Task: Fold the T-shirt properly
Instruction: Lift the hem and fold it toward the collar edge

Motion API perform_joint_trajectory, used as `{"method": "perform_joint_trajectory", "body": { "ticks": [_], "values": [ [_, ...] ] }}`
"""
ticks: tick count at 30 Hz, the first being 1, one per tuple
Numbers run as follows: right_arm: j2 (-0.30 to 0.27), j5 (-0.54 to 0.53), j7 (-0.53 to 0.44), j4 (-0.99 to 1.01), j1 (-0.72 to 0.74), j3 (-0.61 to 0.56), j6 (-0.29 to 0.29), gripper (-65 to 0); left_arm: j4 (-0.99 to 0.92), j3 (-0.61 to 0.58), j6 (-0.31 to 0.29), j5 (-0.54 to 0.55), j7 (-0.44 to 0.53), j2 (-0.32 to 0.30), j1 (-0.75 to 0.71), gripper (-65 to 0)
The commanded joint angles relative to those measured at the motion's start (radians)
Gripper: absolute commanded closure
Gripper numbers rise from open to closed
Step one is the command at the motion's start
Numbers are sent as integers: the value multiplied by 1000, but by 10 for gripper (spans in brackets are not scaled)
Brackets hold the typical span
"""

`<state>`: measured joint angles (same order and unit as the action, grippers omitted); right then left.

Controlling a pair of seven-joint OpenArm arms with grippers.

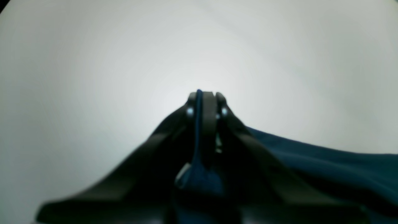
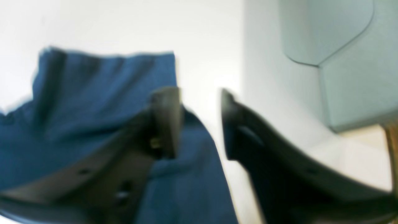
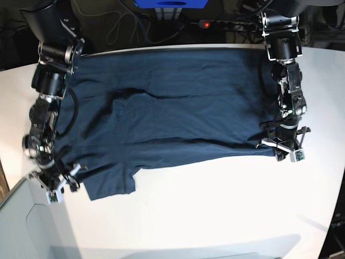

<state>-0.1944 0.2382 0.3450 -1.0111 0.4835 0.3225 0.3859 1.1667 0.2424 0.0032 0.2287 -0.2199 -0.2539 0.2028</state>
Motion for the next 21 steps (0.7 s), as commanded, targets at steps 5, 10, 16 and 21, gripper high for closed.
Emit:
{"method": "perform_joint_trajectory", "body": {
  "ticks": [5, 10, 16, 21],
  "values": [
    [-4, -7, -73, 251, 137, -4, 0, -472, 19, -2, -1, 4, 21, -6, 19, 0],
    [-4, -6, -165, 305, 140, -6, 0, -489, 19, 1, -1, 4, 21, -6, 19, 0],
    [-4, -6, -177, 371, 140, -6, 0, -467, 17, 2, -1, 4, 23, -6, 19, 0],
    [-4, -6, -177, 389, 142, -6, 0, -230, 17, 2, -1, 4, 23, -6, 19, 0]
  ]
}}
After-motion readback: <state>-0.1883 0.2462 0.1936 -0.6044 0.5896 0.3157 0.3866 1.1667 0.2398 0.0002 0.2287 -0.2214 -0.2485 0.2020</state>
